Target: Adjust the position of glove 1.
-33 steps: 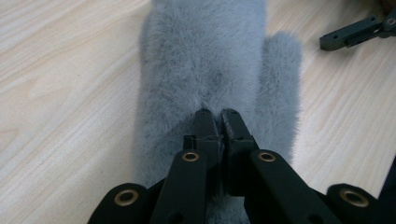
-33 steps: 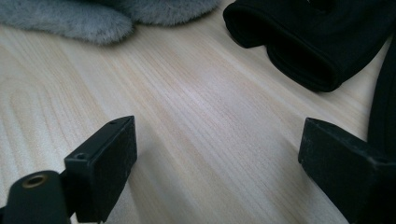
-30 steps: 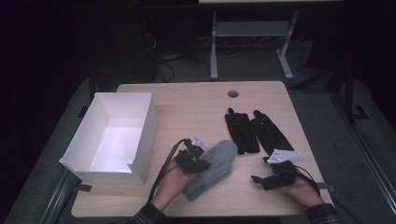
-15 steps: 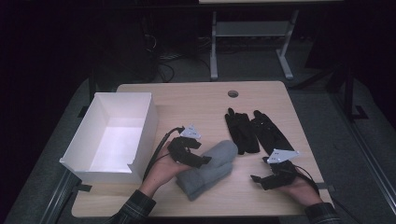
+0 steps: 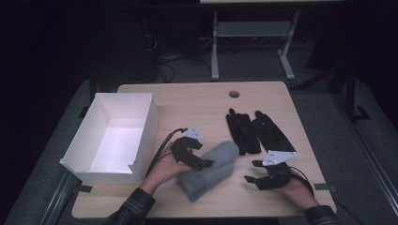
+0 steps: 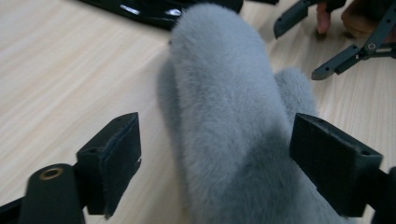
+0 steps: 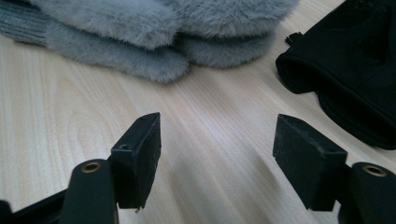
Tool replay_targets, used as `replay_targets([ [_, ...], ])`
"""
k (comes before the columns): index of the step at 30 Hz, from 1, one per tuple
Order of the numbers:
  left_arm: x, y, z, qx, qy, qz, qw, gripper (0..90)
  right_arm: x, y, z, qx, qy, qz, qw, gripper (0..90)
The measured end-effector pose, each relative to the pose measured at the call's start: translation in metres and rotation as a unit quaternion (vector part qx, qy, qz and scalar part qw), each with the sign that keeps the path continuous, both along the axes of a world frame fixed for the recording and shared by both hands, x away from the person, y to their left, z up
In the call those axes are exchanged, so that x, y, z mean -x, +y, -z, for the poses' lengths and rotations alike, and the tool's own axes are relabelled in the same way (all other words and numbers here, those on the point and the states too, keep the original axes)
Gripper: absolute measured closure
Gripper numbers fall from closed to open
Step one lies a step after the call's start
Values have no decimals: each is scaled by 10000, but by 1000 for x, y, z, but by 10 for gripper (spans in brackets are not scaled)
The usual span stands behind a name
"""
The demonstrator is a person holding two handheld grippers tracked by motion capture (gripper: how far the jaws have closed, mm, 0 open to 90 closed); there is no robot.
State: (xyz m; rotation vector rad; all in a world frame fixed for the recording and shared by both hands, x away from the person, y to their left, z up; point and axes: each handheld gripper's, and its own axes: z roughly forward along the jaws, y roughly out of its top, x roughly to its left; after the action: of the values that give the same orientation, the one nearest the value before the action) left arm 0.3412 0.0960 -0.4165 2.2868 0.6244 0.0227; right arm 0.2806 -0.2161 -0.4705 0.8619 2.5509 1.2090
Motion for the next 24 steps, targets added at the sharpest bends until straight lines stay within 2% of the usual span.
replay_targets([
  [5, -3, -11, 14, -313, 104, 148, 9993, 133, -1, 1, 2, 60, 18, -42, 10000, 306],
  [6, -5, -11, 20, -475, 203, 229, 9984, 128, -1, 0, 2, 73, 12, -31, 10000, 305],
  [7, -5, -11, 20, -475, 203, 229, 9984, 127, -1, 0, 2, 73, 12, -31, 10000, 305],
  [10, -8, -12, 29, -378, 426, 236, 9981, 127, -2, -1, 3, 104, 9, -23, 9999, 302],
  [16, -8, -13, 34, -405, 495, 282, 9975, 128, -2, -3, 3, 144, -5, -12, 9999, 296],
  [19, -9, -13, 36, -389, 665, 250, 9967, 143, -1, -3, 4, 167, -8, -42, 9999, 293],
  [24, -8, -14, 37, -374, 772, 411, 9955, 246, -1, -3, 4, 173, -41, -71, 9998, 288],
])
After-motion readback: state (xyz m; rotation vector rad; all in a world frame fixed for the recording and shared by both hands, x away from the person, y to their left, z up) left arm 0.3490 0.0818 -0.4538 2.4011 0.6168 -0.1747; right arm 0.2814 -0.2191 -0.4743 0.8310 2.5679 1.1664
